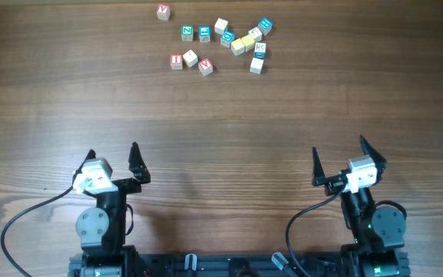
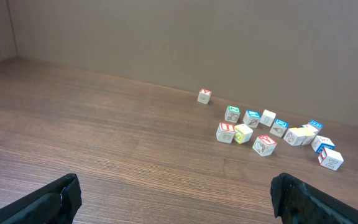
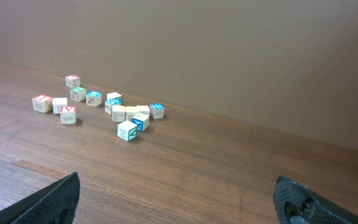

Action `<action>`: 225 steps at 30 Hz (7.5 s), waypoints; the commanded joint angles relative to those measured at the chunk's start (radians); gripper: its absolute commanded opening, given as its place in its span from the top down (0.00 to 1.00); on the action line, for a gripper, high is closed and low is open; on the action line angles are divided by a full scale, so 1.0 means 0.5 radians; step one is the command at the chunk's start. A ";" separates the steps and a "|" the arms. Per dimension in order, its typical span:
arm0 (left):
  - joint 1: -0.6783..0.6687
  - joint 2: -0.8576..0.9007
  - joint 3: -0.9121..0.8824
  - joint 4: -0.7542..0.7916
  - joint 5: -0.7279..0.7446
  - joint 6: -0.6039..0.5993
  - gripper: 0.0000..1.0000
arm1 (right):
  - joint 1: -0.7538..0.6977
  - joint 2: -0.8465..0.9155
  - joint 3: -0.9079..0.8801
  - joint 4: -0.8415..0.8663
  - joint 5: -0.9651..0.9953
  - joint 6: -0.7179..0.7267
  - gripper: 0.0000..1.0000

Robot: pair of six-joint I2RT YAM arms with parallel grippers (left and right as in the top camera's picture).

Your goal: Form a horizontal line

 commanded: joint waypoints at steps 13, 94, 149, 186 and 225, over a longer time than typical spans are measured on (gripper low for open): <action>-0.010 -0.011 -0.005 -0.004 -0.011 0.033 0.00 | -0.012 -0.020 -0.012 0.005 0.027 -0.003 0.00; -0.010 2.448 3.423 -2.677 0.716 -0.006 0.28 | -0.012 -0.020 -0.012 0.005 0.027 -0.004 0.01; -0.018 3.755 3.420 -1.714 0.330 -0.336 0.96 | -0.012 -0.020 -0.012 0.005 0.027 -0.004 0.00; -0.440 4.546 3.420 -0.858 -0.018 -0.264 0.40 | -0.012 -0.020 -0.012 0.005 0.027 -0.005 0.00; -0.434 4.542 3.420 -0.782 -0.036 -0.343 0.49 | -0.012 -0.020 -0.012 0.005 0.027 -0.004 0.00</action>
